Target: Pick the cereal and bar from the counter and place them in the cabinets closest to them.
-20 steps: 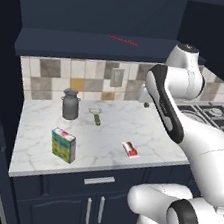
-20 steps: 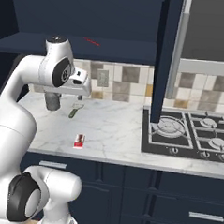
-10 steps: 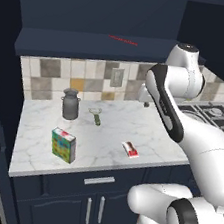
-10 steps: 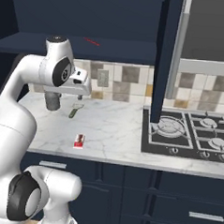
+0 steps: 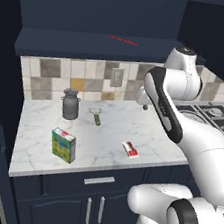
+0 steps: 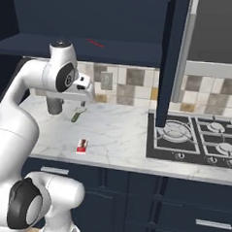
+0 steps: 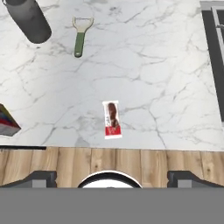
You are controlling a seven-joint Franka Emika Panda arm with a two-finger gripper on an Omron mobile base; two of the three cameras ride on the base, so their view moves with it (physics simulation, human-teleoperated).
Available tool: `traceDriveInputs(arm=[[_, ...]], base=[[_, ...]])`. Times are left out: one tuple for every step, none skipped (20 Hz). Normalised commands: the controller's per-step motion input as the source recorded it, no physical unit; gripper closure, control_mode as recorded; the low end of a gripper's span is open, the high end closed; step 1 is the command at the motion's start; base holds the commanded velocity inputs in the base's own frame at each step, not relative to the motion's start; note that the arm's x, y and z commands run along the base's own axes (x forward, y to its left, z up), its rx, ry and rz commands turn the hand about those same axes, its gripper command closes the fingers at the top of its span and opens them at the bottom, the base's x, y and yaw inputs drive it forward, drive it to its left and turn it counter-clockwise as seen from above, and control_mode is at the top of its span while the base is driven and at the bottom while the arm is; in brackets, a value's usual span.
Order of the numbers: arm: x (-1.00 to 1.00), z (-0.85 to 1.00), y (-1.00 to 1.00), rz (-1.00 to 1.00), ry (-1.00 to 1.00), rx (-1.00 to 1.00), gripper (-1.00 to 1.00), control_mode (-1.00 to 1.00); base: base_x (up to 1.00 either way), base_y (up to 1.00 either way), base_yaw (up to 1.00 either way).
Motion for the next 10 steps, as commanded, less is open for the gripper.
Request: traceDriveInputs(arm=[[0.29, -0.31, 0.09, 0.00, 0.09, 0.00, -1.00, -1.00], [0.15, -0.30, 0.01, 0.00, 0.02, 0.00, -1.00, -1.00], [0.04, -0.31, 0.00, 0.01, 0.00, 0.00, -1.00, -1.00], [0.04, -0.32, 0.00, 0.01, 0.00, 0.00, -1.00, -1.00], [0.03, -0.32, 0.00, 0.01, 0.00, 0.00, -1.00, -1.00], [0.04, -0.32, 0.00, 0.01, 0.00, 0.00, -1.00, -1.00], [0.11, -0.34, 0.00, 0.00, 0.00, 0.00, -1.00, -1.00], [0.16, -0.32, 0.00, 0.00, 0.00, 0.00, -1.00, -1.00], [0.19, -0.32, -0.01, 0.00, 0.00, 0.00, -1.00, -1.00], [0.19, -0.32, -0.01, 0.00, 0.00, 0.00, -1.00, -1.00]], base=[[0.00, 0.00, 0.00], [0.00, 0.00, 0.00], [0.00, 0.00, 0.00], [0.00, 0.00, 0.00], [0.00, 0.00, 0.00], [0.00, 0.00, 0.00], [0.00, 0.00, 0.00], [0.00, 0.00, 0.00], [0.00, 0.00, 0.00], [0.00, 0.00, 0.00]])
